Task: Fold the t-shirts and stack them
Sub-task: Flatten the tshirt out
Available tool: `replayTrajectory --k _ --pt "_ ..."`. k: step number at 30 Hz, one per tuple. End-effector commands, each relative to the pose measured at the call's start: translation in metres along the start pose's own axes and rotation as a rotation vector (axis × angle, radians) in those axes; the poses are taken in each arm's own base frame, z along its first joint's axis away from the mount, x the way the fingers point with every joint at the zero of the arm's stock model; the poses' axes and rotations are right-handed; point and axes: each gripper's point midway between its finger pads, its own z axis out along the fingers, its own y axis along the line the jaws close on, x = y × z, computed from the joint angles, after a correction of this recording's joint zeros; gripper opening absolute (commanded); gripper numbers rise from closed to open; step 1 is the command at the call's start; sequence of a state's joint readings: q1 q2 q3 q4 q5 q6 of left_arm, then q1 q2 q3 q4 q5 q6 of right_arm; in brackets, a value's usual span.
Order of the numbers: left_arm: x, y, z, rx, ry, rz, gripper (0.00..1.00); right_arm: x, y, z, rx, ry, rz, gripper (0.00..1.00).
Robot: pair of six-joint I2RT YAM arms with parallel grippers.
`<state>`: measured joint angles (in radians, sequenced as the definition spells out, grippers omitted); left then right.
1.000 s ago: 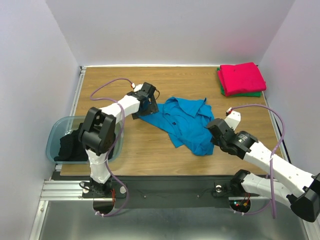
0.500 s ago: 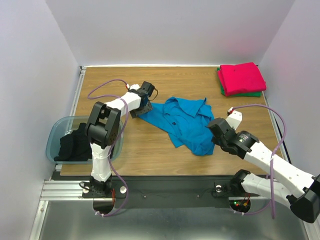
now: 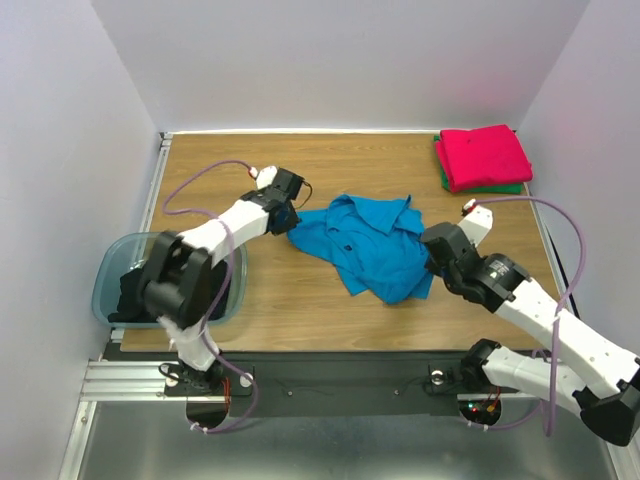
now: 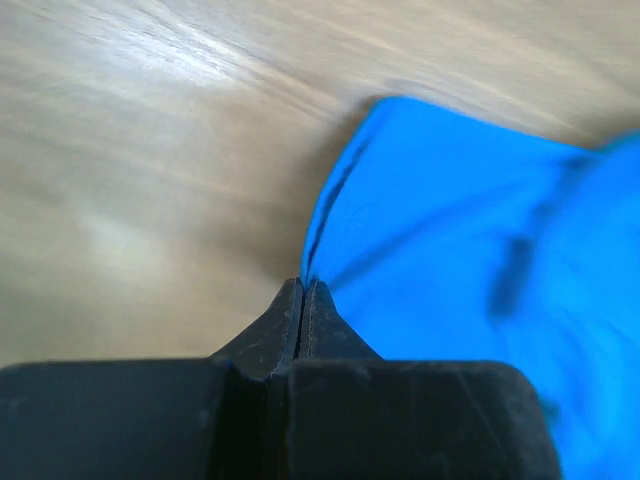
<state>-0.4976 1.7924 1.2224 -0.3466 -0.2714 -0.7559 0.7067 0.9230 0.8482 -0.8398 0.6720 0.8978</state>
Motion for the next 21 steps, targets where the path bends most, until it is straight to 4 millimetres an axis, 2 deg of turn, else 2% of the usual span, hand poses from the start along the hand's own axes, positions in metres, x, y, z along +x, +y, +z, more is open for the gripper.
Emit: replayTrajectory --k 1,2,3,4,5,6,8,9,10,11,12,14,15,19,21 --pt "-0.083 -0.024 -0.121 0.233 -0.285 -0.075 0.0 -0.078 0.017 -0.03 -0.043 -0.206 0.094 0.0" --pt "-0.099 -0.03 -0.145 0.277 -0.339 -0.087 0.0 -0.107 0.018 -0.046 -0.053 -0.28 0.116 0.0" --pt "-0.111 -0.031 -0.167 0.31 -0.382 -0.095 0.0 -0.124 0.021 -0.054 -0.064 -0.328 0.136 0.0" --pt "-0.127 -0.029 -0.2 0.35 -0.445 -0.098 0.0 -0.139 0.02 -0.063 -0.061 -0.369 0.145 0.0" --pt "-0.135 -0.026 -0.22 0.354 -0.479 -0.094 0.0 -0.168 0.017 -0.081 -0.05 -0.441 0.166 0.0" --pt "-0.158 -0.023 -0.261 0.397 -0.558 -0.13 0.0 -0.183 0.017 -0.092 -0.053 -0.473 0.183 0.0" --pt "-0.175 -0.014 -0.298 0.41 -0.631 -0.132 0.0 -0.211 0.014 -0.112 -0.049 -0.535 0.212 0.01" --pt "-0.194 -0.008 -0.33 0.426 -0.7 -0.171 0.0 -0.232 0.014 -0.129 -0.05 -0.579 0.227 0.0" --pt "-0.201 -0.003 -0.345 0.428 -0.728 -0.183 0.0 -0.245 0.01 -0.138 -0.034 -0.611 0.242 0.0" --pt "-0.204 0.003 -0.358 0.425 -0.745 -0.183 0.0 -0.257 -0.001 -0.147 0.026 -0.654 0.259 0.0" --pt "-0.217 0.012 -0.384 0.427 -0.8 -0.212 0.0 -0.275 -0.008 -0.164 0.045 -0.691 0.275 0.01" --pt "-0.226 0.021 -0.398 0.401 -0.836 -0.226 0.0 -0.288 -0.015 -0.174 0.107 -0.724 0.288 0.0" --pt "-0.232 0.023 -0.411 0.414 -0.859 -0.243 0.0 -0.294 -0.017 -0.18 0.111 -0.735 0.304 0.0" --pt "-0.237 0.015 -0.42 0.444 -0.862 -0.213 0.0 -0.314 -0.013 -0.194 0.124 -0.756 0.29 0.0" --pt "-0.237 0.012 -0.418 0.451 -0.856 -0.205 0.0 -0.314 -0.007 -0.186 0.168 -0.749 0.241 0.0"
